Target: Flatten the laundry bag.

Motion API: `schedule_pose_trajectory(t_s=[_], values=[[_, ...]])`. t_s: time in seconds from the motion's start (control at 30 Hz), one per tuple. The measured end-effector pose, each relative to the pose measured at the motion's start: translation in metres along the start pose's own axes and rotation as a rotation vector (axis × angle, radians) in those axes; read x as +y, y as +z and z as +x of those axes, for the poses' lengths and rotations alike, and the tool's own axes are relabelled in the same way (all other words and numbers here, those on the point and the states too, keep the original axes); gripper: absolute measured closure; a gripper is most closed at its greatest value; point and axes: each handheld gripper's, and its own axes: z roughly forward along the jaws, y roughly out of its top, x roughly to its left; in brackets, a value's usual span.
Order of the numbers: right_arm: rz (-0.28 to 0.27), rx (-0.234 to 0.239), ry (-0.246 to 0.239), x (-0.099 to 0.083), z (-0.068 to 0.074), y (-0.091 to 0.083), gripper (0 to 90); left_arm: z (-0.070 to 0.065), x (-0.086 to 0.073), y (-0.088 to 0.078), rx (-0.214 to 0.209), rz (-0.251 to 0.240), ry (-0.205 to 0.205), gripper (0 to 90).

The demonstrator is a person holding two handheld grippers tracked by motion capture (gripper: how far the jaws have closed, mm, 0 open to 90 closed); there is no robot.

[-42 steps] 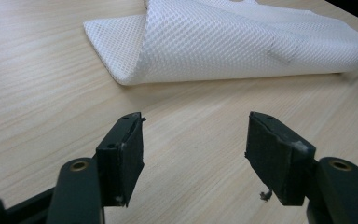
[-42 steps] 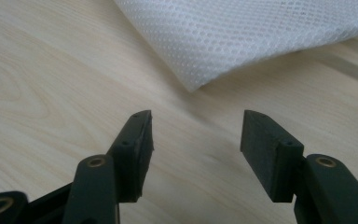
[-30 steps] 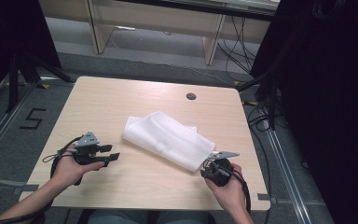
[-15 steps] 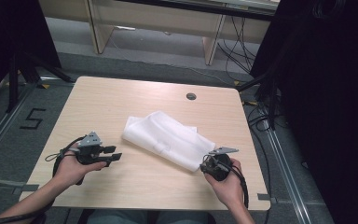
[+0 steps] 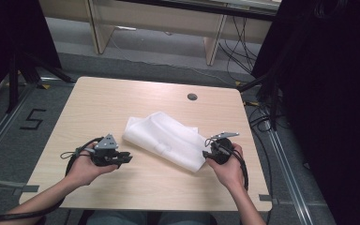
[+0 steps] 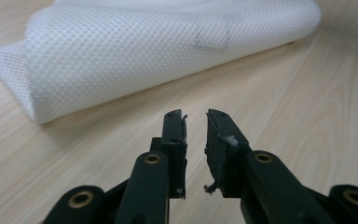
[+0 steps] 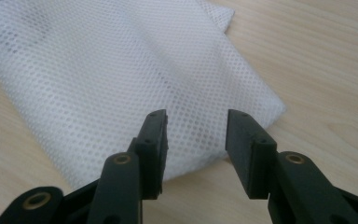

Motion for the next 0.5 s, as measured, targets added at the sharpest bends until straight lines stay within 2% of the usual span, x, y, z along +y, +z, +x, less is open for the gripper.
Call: schedule_pose_trajectory(t_s=[0.03, 0.07, 0.2, 0.3, 0.37, 0.4, 0.47, 0.5], values=[[0.003, 0.005, 0.002, 0.005, -0.001, 0.004, 57.6, -0.001, 0.001, 0.002, -0.002, 0.013, -0.007, 77.0], [0.003, 0.005, 0.002, 0.005, -0.001, 0.004, 57.6, -0.001, 0.002, 0.004, -0.014, 0.023, 0.005, 77.0], [0.019, -0.01, -0.02, 0.02, -0.004, 0.013, 51.7, -0.006, 0.007, 0.012, -0.032, 0.02, 0.004, 76.2], [0.042, -0.007, -0.015, 0.028, -0.014, 0.026, 49.3, -0.01, 0.011, 0.019, -0.037, 0.027, 0.027, 75.1], [0.072, -0.022, -0.004, 0.033, -0.026, 0.039, 48.4, -0.014, 0.015, 0.025, -0.039, 0.032, 0.037, 72.9], [0.081, -0.021, 0.021, 0.034, -0.028, 0.043, 48.1, -0.014, 0.015, 0.025, -0.039, 0.032, 0.037, 72.2], [0.078, -0.017, 0.011, 0.035, -0.031, 0.047, 47.7, -0.015, 0.018, 0.029, -0.048, 0.04, 0.062, 71.1], [0.077, -0.018, 0.011, 0.035, -0.033, 0.051, 47.2, -0.015, 0.018, 0.031, -0.049, 0.039, 0.061, 70.2]])
